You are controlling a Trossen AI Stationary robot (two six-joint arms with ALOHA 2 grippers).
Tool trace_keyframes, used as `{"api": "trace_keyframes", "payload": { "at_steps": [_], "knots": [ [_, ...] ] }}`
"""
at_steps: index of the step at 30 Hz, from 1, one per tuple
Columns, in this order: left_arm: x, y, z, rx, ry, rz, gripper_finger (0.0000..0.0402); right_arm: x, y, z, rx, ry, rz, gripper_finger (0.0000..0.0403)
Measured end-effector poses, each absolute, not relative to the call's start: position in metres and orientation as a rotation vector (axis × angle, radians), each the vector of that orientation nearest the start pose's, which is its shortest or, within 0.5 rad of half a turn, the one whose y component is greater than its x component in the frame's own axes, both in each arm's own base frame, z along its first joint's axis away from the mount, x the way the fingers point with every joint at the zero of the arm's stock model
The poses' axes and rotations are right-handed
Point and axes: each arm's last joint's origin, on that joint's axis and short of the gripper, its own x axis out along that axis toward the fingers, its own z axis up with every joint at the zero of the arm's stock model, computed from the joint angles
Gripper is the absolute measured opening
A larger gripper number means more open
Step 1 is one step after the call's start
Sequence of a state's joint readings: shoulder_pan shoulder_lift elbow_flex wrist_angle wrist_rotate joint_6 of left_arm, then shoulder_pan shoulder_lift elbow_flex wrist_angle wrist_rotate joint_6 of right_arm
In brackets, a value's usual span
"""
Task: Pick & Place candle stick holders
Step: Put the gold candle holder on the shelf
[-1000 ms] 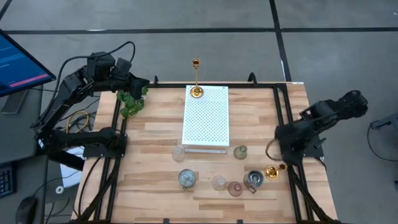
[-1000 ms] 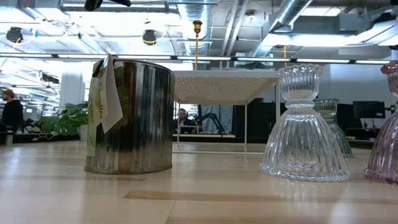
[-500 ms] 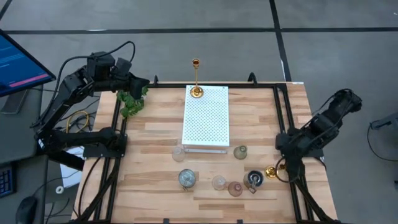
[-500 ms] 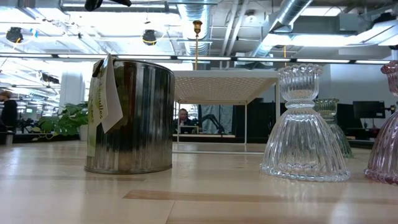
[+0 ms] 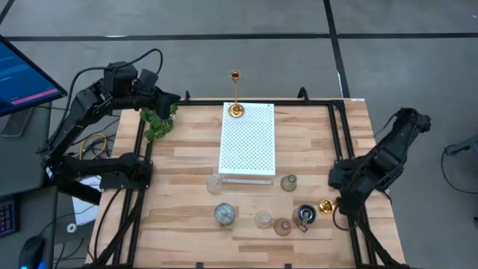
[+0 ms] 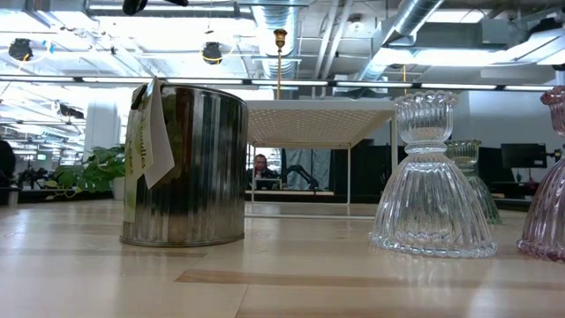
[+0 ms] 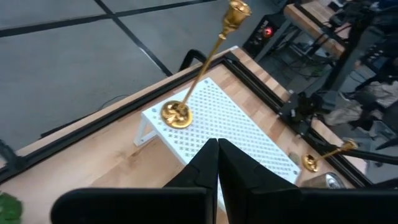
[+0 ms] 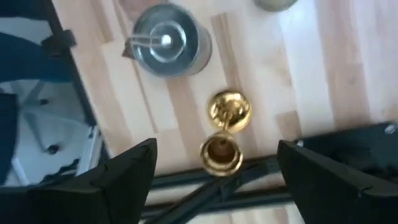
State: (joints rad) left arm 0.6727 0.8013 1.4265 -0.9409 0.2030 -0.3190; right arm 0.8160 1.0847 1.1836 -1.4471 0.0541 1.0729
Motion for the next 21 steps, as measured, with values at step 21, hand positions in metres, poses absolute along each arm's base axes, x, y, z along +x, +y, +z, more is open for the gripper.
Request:
{"api": "trace_keyframes", "payload": {
  "at_steps": [21],
  "knots": [
    [0.076,0.053,0.458,-0.440,0.189,0.502,0.0010,0.094,0.127,0.276,0.297,1.434,-0.191,0.0327]
  ]
}}
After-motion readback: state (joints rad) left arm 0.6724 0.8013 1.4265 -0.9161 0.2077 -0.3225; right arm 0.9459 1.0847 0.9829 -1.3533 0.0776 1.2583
